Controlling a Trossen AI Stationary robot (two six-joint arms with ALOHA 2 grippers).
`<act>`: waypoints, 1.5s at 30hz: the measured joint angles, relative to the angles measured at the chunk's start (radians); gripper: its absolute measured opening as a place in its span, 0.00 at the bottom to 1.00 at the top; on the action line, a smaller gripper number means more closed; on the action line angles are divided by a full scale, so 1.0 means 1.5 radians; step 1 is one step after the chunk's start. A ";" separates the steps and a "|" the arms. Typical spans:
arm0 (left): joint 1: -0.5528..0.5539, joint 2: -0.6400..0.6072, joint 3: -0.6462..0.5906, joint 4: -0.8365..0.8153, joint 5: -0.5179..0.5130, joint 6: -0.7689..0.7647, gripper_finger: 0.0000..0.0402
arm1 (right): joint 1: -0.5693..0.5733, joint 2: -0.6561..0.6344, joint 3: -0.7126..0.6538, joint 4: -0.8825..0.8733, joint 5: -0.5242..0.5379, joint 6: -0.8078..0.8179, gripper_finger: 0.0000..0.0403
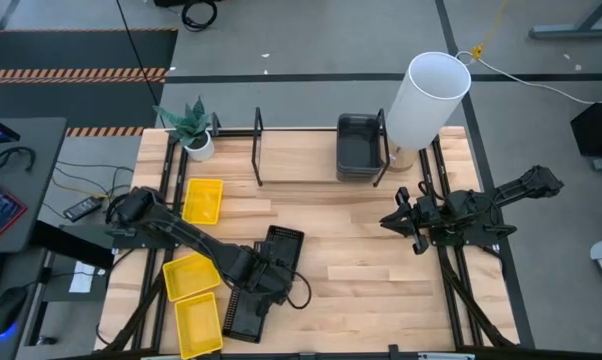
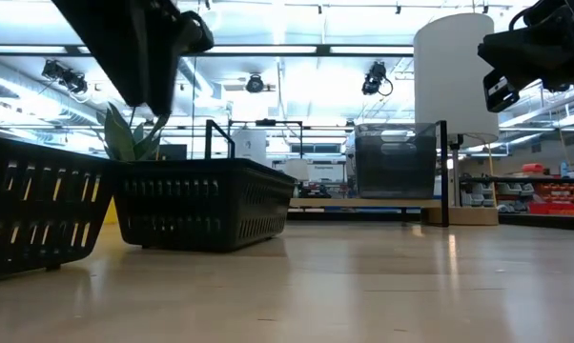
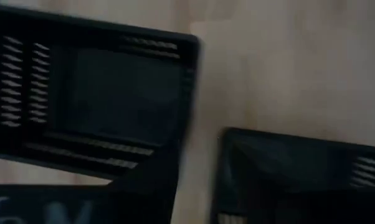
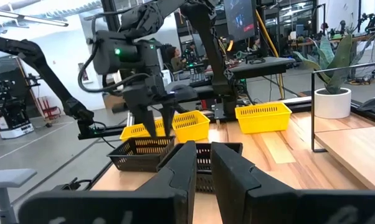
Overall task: Stack baskets on shelf by color
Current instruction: Stack the bottom black bin on top of the top black stacked bins
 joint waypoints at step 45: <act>-0.031 0.000 -0.166 0.030 0.117 -0.086 0.03 | 0.000 0.000 0.000 0.005 -0.001 0.000 0.14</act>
